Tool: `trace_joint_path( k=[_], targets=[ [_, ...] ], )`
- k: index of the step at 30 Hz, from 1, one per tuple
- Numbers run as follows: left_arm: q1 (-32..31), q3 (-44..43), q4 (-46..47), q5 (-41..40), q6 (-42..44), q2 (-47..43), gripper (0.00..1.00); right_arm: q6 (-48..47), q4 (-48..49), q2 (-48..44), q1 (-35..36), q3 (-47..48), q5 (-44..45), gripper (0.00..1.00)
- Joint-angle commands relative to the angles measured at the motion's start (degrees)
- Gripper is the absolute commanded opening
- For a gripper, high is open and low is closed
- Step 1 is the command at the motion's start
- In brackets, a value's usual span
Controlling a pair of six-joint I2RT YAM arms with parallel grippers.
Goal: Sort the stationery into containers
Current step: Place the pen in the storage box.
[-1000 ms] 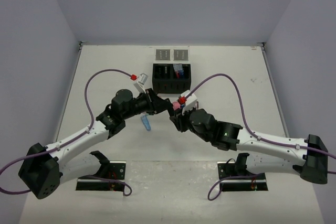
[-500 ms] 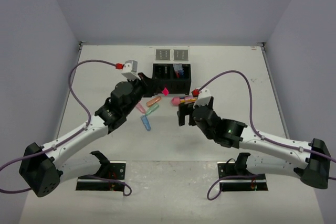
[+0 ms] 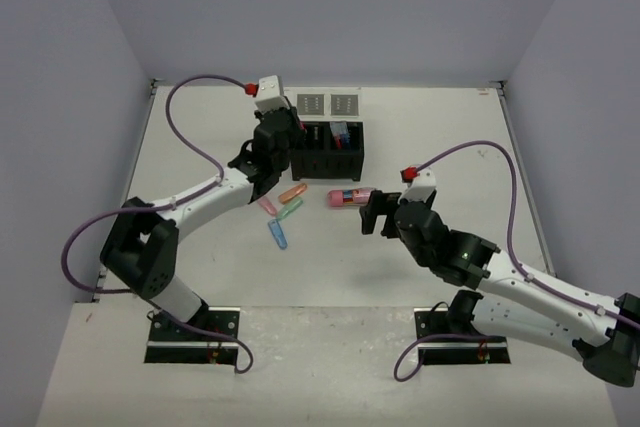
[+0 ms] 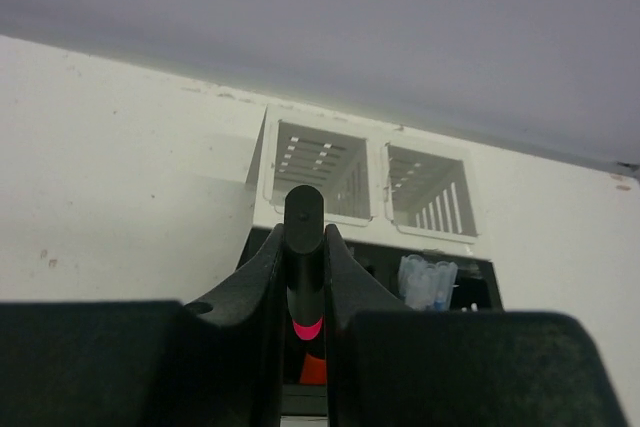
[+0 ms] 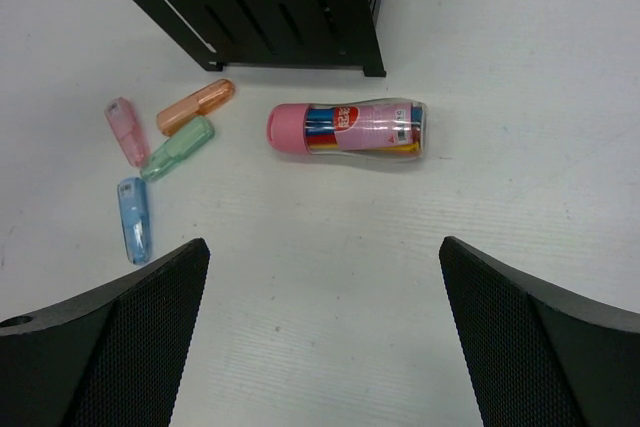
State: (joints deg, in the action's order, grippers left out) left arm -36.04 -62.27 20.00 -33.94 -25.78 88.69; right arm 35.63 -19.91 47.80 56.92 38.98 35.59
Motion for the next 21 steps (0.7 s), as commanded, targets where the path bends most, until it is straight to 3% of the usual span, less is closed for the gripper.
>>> trace_joint_path(
  k=[1,4,6,8,11,13,17,19,21],
  targets=[
    [1.1,-1.9,4.9,-0.6,0.4,4.8,0.0,1.7,-0.1,1.1,-0.2,0.3,-2.6,0.99],
    [1.3,-3.2,3.2,0.2,-1.6,7.6,0.0,1.3,-0.1,1.9,-0.2,0.7,-3.2,0.99],
    [1.3,-2.7,2.9,0.7,-3.0,7.9,0.1,0.7,-0.1,2.0,-0.3,0.7,-3.6,0.99],
    [1.3,-0.8,3.6,1.1,-3.5,6.9,0.42,0.4,-0.1,2.3,-0.2,0.8,-4.0,0.99],
    [1.1,2.3,4.8,1.8,-3.7,4.6,0.71,0.1,0.0,3.2,-0.2,1.3,-4.0,0.99],
    [1.2,2.6,3.4,1.7,-3.9,2.7,0.76,-0.1,0.0,4.3,-0.2,1.7,-4.0,0.99],
    [1.1,2.5,-4.0,-0.8,-7.0,-2.7,0.79,-0.5,0.0,6.0,-0.2,2.7,-4.2,0.99],
    [1.1,2.2,-12.9,-5.7,-12.8,-6.3,0.83,-0.6,0.0,6.4,-0.3,2.8,-4.4,0.99],
    [1.2,1.4,-31.2,-10.2,-22.2,-10.2,0.86,-0.8,0.0,7.1,-0.6,3.0,-4.5,0.99]
  ],
)
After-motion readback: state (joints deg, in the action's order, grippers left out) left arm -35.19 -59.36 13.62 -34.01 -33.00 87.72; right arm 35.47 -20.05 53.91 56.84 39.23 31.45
